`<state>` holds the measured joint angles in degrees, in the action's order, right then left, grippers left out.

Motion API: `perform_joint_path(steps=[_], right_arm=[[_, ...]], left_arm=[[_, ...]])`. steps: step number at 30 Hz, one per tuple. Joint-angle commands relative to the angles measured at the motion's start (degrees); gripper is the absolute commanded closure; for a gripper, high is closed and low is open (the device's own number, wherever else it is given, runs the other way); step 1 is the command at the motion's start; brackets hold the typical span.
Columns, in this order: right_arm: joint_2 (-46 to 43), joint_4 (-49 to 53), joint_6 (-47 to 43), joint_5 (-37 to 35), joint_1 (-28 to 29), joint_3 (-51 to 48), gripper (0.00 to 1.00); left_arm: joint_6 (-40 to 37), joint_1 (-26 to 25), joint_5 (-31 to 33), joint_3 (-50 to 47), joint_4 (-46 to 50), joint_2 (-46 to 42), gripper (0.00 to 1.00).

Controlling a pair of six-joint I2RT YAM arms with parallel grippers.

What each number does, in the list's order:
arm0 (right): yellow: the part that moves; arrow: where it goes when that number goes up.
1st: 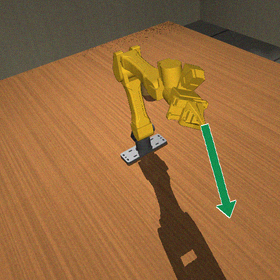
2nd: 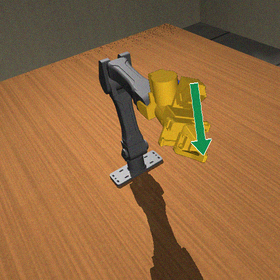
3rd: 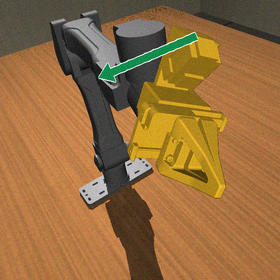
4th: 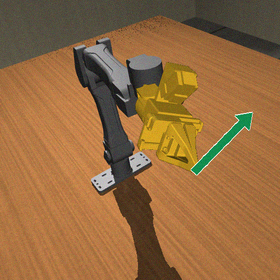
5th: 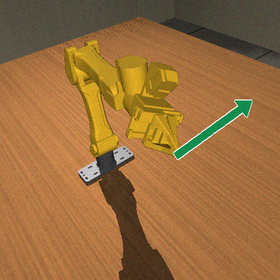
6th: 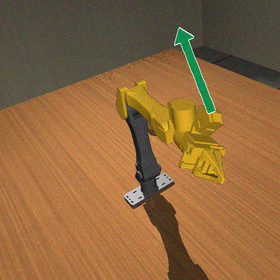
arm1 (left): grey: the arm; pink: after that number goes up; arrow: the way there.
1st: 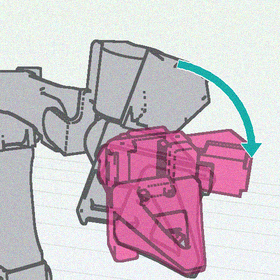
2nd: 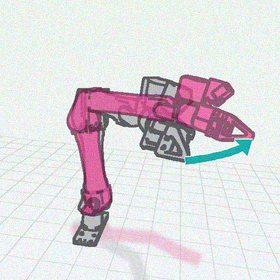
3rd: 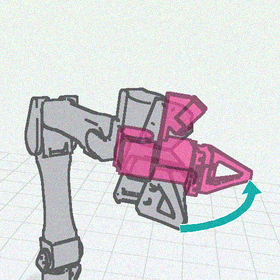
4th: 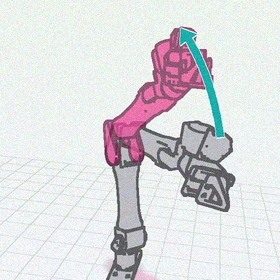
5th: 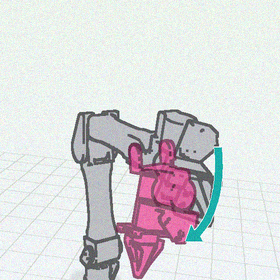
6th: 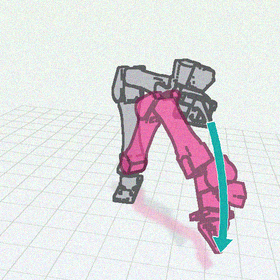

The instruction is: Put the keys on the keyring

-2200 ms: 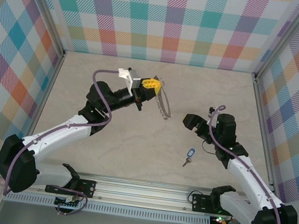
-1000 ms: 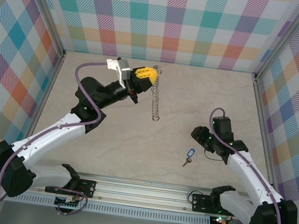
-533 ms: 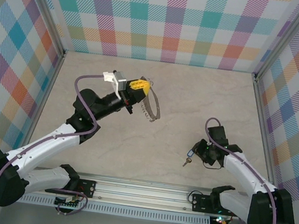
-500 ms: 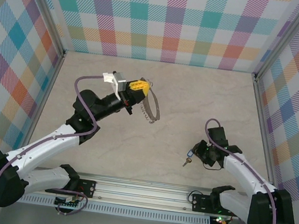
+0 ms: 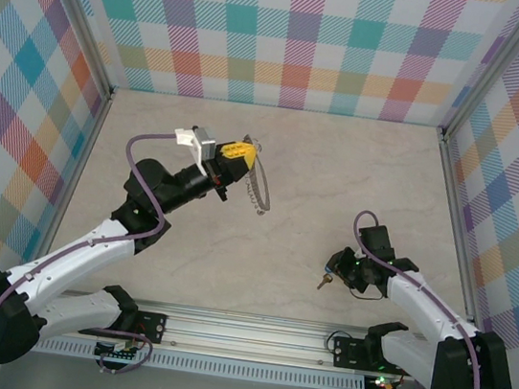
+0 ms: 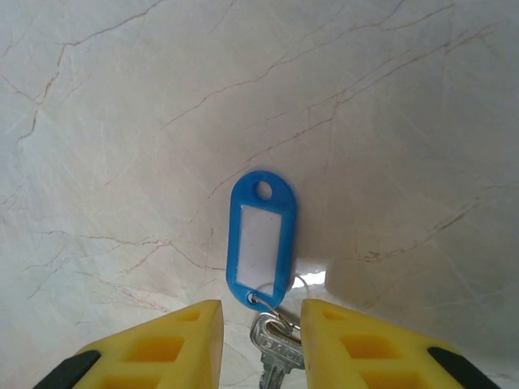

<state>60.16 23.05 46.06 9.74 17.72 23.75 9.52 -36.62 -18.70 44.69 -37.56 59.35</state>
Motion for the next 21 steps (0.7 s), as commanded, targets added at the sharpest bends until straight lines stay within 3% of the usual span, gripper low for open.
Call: perform_joint_path(steps=[1,21], right_arm=[[0.3,-0.3,-0.6,1.9,0.6,-0.1,0.68],[2.6,-1.3,-2.0,2.5,1.7,-0.8,0.75]], left_arm=[[0.5,-0.7,0.9,-0.6,-2.4,-1.7,1.0],[0.5,-0.7,0.8,0.0,-2.9,-0.7,1.0]])
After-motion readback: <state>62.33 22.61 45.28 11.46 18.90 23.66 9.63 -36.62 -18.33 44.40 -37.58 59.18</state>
